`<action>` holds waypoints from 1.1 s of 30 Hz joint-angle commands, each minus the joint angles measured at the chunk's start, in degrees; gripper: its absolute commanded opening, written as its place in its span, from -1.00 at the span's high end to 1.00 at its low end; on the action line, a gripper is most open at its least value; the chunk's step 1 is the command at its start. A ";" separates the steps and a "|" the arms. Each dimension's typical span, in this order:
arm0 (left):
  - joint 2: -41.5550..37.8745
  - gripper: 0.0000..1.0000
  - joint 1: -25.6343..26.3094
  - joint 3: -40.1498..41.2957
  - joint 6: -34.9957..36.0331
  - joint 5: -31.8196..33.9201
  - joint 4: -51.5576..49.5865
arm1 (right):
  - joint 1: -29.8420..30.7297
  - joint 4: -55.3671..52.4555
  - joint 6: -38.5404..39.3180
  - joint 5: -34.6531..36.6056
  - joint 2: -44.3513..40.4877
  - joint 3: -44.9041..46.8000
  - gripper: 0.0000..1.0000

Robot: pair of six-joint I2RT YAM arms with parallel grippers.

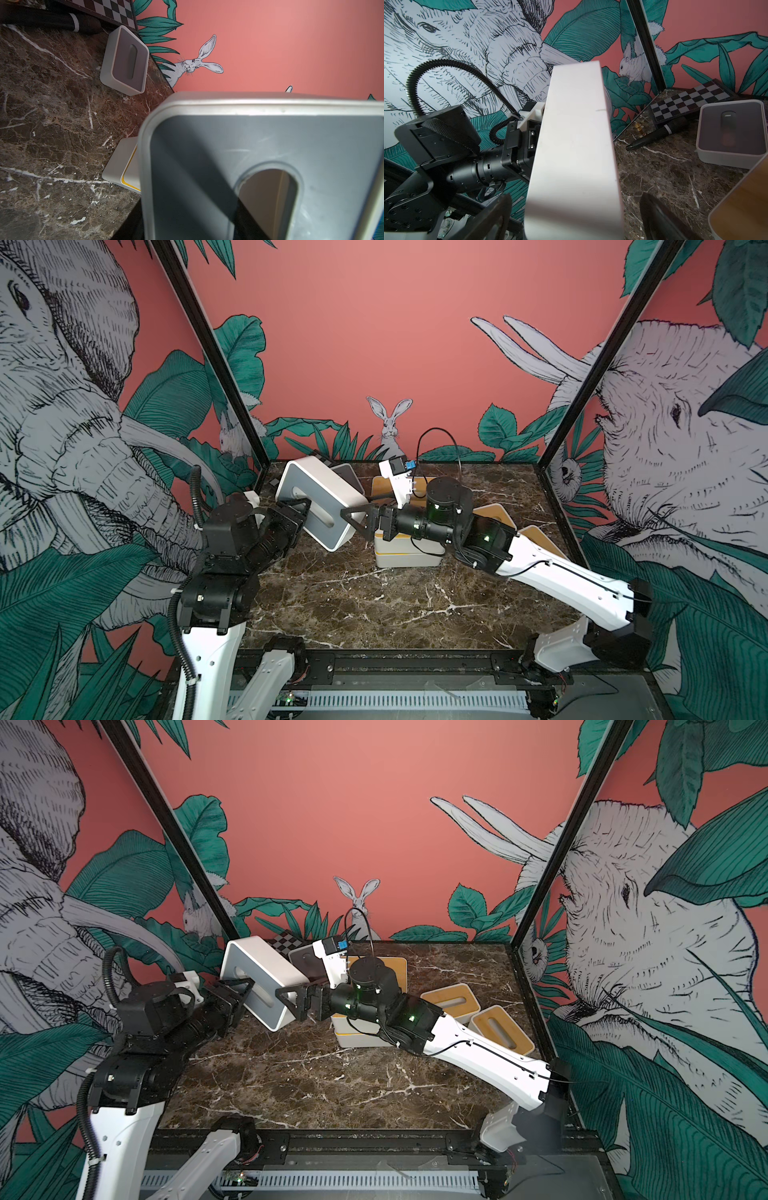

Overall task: Stack the tissue boxes
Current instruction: Place the tissue box at the tissue box.

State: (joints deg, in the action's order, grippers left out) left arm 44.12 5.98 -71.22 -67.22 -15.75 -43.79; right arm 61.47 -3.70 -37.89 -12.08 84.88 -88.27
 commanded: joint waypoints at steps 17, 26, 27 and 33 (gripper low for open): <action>-0.37 0.02 0.71 -0.03 -0.92 1.76 3.96 | 0.83 3.52 -2.19 -0.37 1.34 -0.95 -0.33; -0.23 -0.02 0.70 2.14 -0.95 1.59 5.18 | 0.75 3.24 -1.77 2.10 0.59 0.24 -0.13; -0.19 -0.04 0.70 2.14 -0.78 1.60 5.28 | 0.75 3.27 -1.68 2.34 0.55 0.25 -0.11; 0.45 -0.37 0.70 2.34 0.69 0.13 7.27 | 0.13 1.72 0.95 4.10 -0.74 -0.47 0.02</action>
State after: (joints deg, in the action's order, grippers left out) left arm 44.62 6.37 -69.04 -67.48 -14.55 -41.12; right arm 61.82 -4.89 -38.09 -9.15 86.08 -87.79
